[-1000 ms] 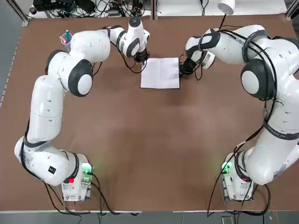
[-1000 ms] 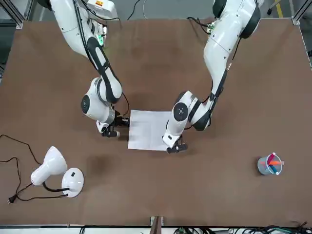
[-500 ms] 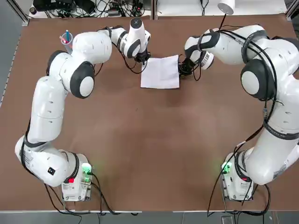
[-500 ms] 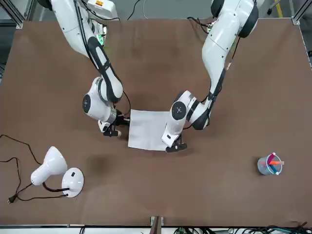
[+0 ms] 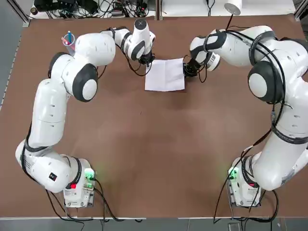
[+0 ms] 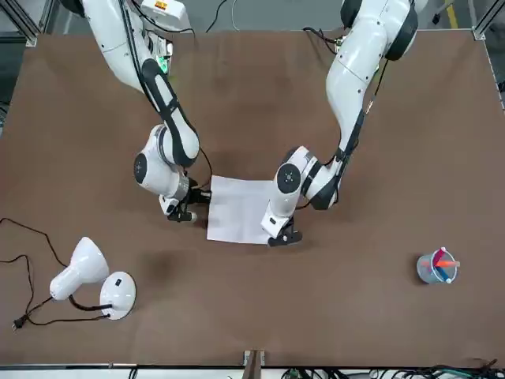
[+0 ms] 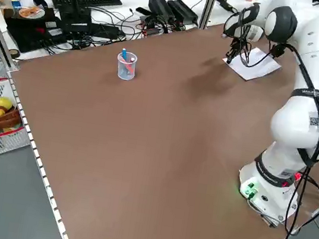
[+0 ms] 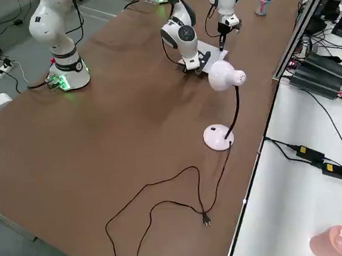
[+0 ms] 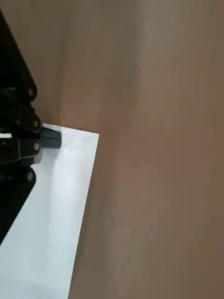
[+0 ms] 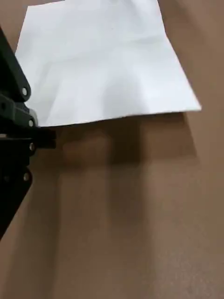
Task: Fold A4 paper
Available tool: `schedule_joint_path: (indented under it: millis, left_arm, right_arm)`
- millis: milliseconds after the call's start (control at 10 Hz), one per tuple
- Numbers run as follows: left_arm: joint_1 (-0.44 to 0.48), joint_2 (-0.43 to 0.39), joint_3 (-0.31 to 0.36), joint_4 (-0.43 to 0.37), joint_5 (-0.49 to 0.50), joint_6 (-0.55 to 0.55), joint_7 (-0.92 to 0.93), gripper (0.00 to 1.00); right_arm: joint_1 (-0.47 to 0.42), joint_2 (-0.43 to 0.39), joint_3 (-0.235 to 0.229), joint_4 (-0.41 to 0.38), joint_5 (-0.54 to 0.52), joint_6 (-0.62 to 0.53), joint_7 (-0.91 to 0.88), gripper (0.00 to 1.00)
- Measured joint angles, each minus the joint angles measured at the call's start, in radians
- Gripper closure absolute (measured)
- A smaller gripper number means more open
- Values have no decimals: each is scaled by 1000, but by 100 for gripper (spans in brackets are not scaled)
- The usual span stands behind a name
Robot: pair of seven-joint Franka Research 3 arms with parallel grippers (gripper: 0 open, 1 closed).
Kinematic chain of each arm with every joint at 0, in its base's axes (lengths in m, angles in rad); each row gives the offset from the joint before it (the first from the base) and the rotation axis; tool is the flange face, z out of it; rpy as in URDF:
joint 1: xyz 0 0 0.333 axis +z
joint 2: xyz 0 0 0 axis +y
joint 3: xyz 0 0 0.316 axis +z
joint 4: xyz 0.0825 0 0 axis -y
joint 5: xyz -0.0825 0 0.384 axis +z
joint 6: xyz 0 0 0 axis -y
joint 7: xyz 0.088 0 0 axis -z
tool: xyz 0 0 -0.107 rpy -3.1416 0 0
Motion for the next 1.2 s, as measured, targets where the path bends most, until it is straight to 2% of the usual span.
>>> schedule_joint_path:
  millis: [700,1200]
  left_arm:
    - [-4,0,4,0,0,1,0,99]
    - [-4,0,4,-1,0,3,0,99]
  right_arm:
    - [-1,-27,14,37,38,-42,0,96]
    - [-1,-31,56,53,85,-42,0,96]
